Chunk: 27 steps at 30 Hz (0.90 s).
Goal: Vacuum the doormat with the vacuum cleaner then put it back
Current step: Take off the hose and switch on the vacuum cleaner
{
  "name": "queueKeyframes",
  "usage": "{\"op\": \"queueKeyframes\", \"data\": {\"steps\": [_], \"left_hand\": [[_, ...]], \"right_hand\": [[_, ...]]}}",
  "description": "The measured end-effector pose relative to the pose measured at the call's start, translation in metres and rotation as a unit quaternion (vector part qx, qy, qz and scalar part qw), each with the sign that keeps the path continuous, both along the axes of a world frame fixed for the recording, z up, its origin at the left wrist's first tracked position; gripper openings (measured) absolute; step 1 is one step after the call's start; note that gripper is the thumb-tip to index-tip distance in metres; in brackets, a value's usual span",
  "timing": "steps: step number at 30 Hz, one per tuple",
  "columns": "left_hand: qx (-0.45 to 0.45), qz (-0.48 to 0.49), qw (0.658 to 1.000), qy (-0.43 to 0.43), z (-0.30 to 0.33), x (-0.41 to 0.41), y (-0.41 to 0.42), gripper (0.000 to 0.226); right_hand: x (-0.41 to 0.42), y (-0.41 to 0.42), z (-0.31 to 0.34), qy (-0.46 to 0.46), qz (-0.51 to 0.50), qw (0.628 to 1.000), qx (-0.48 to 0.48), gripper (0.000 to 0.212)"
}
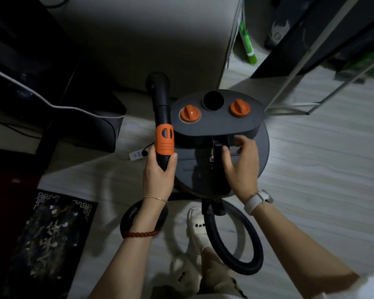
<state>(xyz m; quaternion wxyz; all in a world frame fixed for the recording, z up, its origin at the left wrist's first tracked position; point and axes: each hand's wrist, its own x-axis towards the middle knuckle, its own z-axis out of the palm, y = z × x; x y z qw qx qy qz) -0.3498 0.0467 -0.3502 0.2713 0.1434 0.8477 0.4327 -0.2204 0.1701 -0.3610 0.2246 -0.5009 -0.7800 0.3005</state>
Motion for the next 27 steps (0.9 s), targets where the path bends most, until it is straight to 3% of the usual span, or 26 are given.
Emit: {"op": "queueKeyframes", "data": {"steps": [2, 5, 9, 14, 19, 27], "left_hand": [[-0.004, 0.025, 1.000, -0.007, -0.004, -0.004, 0.004, 0.049], [0.004, 0.046, 0.999, -0.014, -0.009, -0.011, 0.009, 0.053], [-0.004, 0.034, 0.999, -0.033, -0.016, -0.022, 0.010, 0.067], [-0.003, 0.000, 0.999, -0.039, -0.015, -0.035, 0.008, 0.061], [-0.010, 0.003, 0.999, -0.050, -0.016, -0.044, 0.014, 0.052], [-0.002, 0.001, 0.999, -0.052, -0.017, -0.046, 0.016, 0.042]], "right_hand": [[-0.015, 0.021, 0.005, -0.010, 0.042, 0.996, 0.072, 0.026], [-0.051, 0.050, 0.011, -0.046, 0.158, 0.982, 0.094, 0.029], [-0.092, 0.084, 0.006, -0.138, 0.325, 0.935, 0.034, 0.038], [-0.119, 0.114, -0.003, -0.211, 0.464, 0.860, -0.032, 0.040], [-0.123, 0.118, -0.001, -0.224, 0.475, 0.850, -0.047, 0.036], [-0.118, 0.105, -0.004, -0.195, 0.421, 0.886, -0.023, 0.037]]}}
